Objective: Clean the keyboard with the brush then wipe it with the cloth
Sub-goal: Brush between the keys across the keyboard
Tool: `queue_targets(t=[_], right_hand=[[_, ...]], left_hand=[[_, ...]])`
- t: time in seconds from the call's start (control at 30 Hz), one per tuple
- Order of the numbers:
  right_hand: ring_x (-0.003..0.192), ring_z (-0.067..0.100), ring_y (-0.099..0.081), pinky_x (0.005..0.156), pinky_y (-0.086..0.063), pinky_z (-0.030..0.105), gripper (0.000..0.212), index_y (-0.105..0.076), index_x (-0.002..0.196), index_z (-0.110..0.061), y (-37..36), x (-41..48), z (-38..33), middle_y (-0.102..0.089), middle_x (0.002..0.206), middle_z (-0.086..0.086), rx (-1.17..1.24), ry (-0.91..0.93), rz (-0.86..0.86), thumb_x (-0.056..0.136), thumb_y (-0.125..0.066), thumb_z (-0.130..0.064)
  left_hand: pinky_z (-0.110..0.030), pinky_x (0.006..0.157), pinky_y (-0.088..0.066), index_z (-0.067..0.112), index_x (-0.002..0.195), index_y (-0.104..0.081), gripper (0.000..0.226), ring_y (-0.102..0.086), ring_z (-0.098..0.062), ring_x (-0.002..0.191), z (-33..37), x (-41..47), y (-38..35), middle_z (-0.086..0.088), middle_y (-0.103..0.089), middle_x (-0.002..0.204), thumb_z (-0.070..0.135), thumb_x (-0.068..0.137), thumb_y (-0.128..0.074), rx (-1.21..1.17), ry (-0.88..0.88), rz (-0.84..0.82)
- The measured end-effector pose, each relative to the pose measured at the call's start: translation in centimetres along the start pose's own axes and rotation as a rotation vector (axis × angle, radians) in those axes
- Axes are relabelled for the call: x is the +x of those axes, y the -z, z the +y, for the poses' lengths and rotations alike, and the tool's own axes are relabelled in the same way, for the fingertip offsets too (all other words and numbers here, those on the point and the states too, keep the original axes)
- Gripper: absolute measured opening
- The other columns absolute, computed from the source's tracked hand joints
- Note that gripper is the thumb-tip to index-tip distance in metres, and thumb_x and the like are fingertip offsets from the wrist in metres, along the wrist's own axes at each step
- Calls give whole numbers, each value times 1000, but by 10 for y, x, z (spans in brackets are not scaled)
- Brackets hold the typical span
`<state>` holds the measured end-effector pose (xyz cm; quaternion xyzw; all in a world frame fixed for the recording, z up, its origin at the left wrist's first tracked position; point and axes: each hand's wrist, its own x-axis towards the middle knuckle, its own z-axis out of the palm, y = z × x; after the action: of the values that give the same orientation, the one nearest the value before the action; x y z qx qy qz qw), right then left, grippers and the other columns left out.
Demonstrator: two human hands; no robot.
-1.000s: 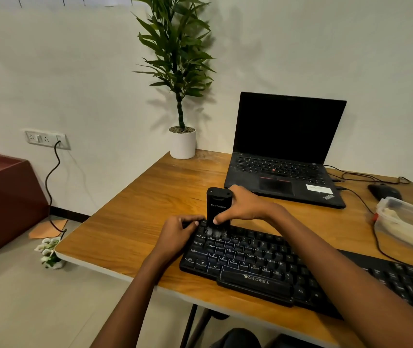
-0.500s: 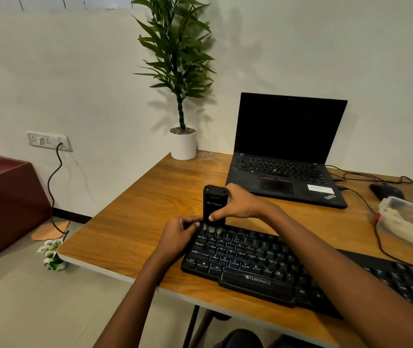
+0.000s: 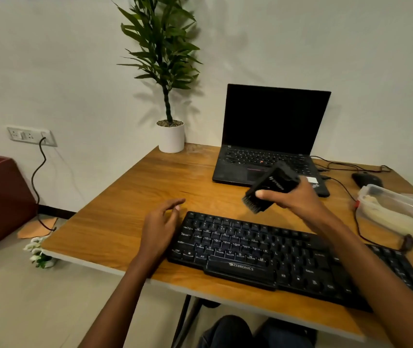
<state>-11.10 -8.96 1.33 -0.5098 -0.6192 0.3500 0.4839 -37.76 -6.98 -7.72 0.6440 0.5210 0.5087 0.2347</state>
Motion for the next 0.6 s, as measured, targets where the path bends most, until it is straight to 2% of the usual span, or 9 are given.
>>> queue_targets(t=[0.07,0.1,0.17,0.23,0.37,0.5,0.6], right_hand=[[65,15,-53,43,-41,17,23,-59,86,-17,27,-15,6,-62,80,6,110,-10,120,70,-74,-11],[63,15,-52,40,-40,18,23,-59,88,-16,36,-22,9,-61,83,11,128,-8,151,70,-73,-14],[59,12,-54,40,-40,19,22,-58,88,-16,46,-33,14,-62,84,12,107,-21,174,71,-72,-15],[58,4,-57,43,-43,16,20,-59,86,-19,47,-41,18,-64,82,4,58,-39,162,74,-72,-11],[78,-2,-61,63,-50,14,26,-61,88,-24,29,-44,21,-66,88,-8,-50,-60,89,70,-77,-15],[75,4,-63,61,-51,13,23,-61,84,-20,13,-39,24,-67,84,-2,-171,-2,31,70,-79,-18],[72,8,-64,60,-51,16,24,-60,86,-14,10,-36,26,-66,82,2,-234,-12,-116,70,-79,-16]], left_hand=[[-45,100,-44,22,114,-64,27,-56,-5,109,13,-24,-6,9,-65,115,28,93,-48,104,-199,130],[-46,103,-40,24,112,-63,27,-55,-3,109,22,-41,-15,10,-65,114,30,91,-48,144,-300,160],[-37,110,-30,26,108,-61,23,-53,0,109,40,-80,-36,11,-63,114,27,87,-52,191,-491,161],[-31,110,-27,26,106,-60,21,-51,-1,112,51,-113,-61,13,-59,117,25,85,-55,225,-621,130],[-24,103,-28,29,104,-59,21,-48,-4,108,42,-133,-85,13,-54,115,30,83,-60,240,-609,163],[-21,87,-31,27,101,-57,15,-47,-8,97,32,-135,-92,10,-51,107,37,92,-50,330,-701,191],[-26,83,-35,25,103,-55,20,-48,-11,97,24,-137,-97,7,-50,107,37,97,-40,366,-715,195]])
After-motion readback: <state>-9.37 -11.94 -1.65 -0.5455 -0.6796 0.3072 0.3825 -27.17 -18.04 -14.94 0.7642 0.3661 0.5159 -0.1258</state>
